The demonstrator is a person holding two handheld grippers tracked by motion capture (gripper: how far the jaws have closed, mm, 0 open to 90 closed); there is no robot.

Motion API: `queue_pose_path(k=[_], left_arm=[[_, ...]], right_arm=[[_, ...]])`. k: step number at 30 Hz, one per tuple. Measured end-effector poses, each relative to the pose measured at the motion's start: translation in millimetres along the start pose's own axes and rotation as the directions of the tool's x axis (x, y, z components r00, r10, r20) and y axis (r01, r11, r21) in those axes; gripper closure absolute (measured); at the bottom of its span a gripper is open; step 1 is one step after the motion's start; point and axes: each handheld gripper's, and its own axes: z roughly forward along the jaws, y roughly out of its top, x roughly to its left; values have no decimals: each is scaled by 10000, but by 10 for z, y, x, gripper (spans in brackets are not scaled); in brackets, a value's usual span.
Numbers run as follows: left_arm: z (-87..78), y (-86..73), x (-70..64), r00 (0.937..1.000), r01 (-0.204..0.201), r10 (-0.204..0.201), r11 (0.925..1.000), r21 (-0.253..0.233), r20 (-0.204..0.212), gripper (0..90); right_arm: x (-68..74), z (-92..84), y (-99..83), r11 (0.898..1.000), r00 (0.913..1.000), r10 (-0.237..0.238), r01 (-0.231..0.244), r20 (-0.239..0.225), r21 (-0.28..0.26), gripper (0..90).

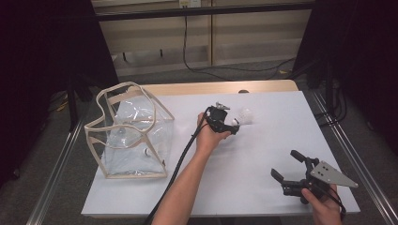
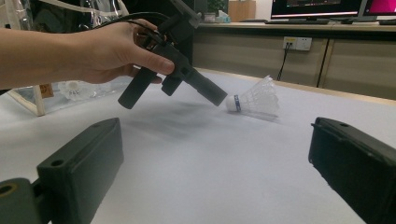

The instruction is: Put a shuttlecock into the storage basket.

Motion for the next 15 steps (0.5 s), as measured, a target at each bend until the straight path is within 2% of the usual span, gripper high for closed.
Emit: queue_pose_path(k=[9, 15], left_arm=[[57, -12, -3, 9998, -218, 218, 9997, 133, 19, 314], [102, -21, 10, 9998, -196, 196, 9997, 125, 20, 336]], right_arm=[[0, -4, 1, 10000, 10000, -16, 16, 25, 3, 28], [-2, -3, -1, 10000, 10000, 11, -11, 27, 16, 28]])
